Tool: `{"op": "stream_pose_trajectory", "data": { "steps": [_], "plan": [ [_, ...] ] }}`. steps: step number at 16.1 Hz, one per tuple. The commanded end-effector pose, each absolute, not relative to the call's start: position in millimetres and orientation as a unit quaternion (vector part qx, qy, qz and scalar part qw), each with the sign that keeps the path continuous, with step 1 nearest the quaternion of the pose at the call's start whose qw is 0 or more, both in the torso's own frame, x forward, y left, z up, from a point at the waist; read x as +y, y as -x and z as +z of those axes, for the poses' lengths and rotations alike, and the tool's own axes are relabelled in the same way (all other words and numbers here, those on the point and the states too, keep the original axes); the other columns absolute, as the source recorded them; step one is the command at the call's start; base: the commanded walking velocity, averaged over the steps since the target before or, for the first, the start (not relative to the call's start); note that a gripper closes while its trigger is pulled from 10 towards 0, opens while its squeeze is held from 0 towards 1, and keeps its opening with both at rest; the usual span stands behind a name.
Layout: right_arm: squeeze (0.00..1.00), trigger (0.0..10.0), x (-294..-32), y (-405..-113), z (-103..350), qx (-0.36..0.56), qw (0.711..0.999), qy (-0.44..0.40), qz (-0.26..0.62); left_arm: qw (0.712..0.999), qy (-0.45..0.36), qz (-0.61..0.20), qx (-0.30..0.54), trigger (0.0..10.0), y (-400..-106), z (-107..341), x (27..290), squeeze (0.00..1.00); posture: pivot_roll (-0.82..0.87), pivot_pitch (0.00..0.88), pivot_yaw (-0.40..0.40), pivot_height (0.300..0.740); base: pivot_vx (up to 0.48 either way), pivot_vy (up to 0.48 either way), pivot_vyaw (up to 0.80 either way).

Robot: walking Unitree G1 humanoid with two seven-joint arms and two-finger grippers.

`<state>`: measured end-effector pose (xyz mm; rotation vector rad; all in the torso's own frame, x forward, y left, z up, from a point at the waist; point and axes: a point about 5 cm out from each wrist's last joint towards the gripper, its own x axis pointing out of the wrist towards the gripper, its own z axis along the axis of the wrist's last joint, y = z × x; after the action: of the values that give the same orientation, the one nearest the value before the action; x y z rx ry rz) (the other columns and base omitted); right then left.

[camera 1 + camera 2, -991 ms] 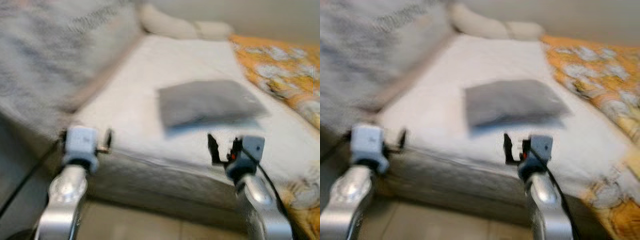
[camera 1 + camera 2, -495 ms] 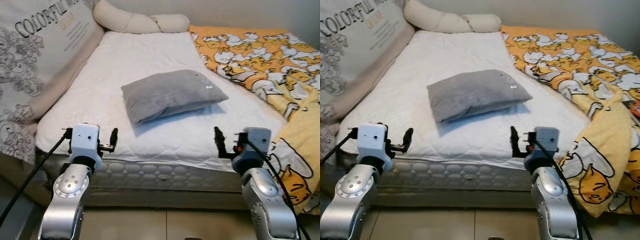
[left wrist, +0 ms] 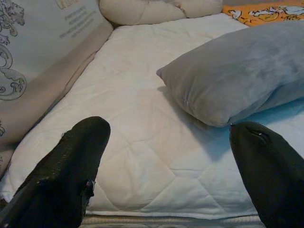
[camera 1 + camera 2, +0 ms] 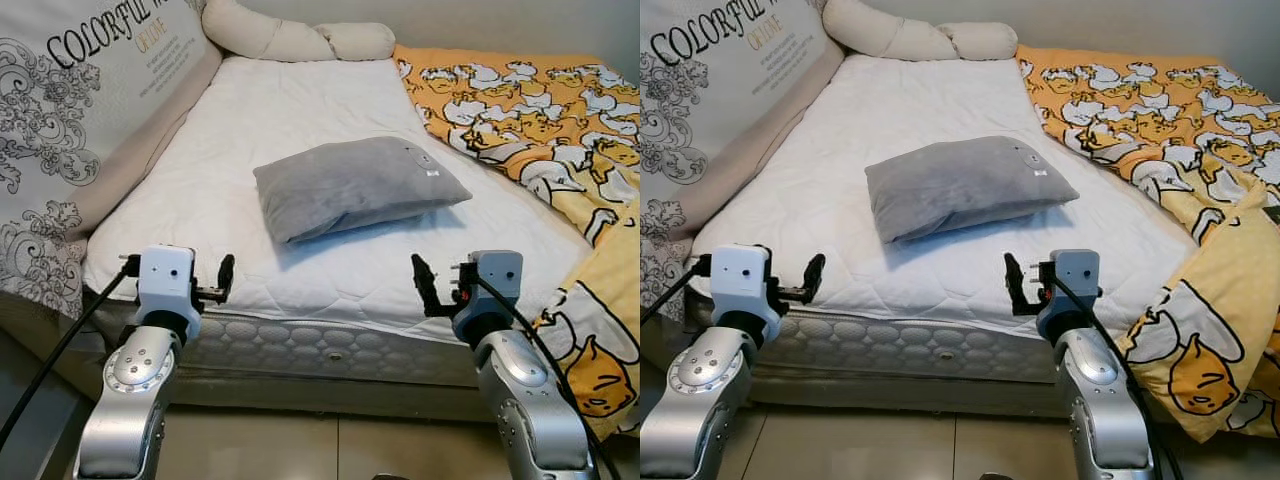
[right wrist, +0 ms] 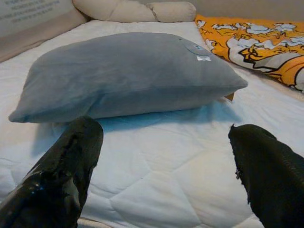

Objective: Clean up the room

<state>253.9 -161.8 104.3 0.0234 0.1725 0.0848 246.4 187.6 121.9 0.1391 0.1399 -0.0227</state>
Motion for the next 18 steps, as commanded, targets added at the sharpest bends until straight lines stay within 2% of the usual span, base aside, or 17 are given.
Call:
{"op": "stream_pose_trajectory", "data": {
  "steps": [1, 11, 14, 18],
  "plan": [
    [0.00, 10.0, -162.3, -255.6, 100.4, 0.102, 0.994, -0.011, 0.040, 0.995, -0.067, -0.017, 0.073, 10.0, -248.9, 121.9, 186.4, 0.00, 0.01, 0.000, 0.007, 0.740, 0.322, 0.000, 0.00],
    [0.00, 10.0, -161.2, -258.6, 99.8, 0.105, 0.994, -0.001, 0.040, 0.995, -0.068, -0.025, 0.075, 10.0, -251.3, 122.1, 183.9, 0.00, 0.01, 0.000, 0.005, 0.740, 0.321, 0.000, 0.00],
    [0.00, 10.0, -161.1, -258.7, 99.1, 0.106, 0.994, -0.003, 0.040, 0.994, -0.069, -0.028, 0.075, 10.0, -251.4, 121.7, 182.6, 0.00, 0.01, 0.000, 0.003, 0.740, 0.317, 0.000, -0.69],
    [0.00, 10.0, -160.9, -258.8, 98.9, 0.103, 0.994, -0.001, 0.042, 0.994, -0.070, -0.029, 0.075, 10.0, -251.3, 120.8, 182.2, 0.00, 0.00, 0.000, 0.003, 0.740, 0.320, 0.000, 0.00]
  ]
}}
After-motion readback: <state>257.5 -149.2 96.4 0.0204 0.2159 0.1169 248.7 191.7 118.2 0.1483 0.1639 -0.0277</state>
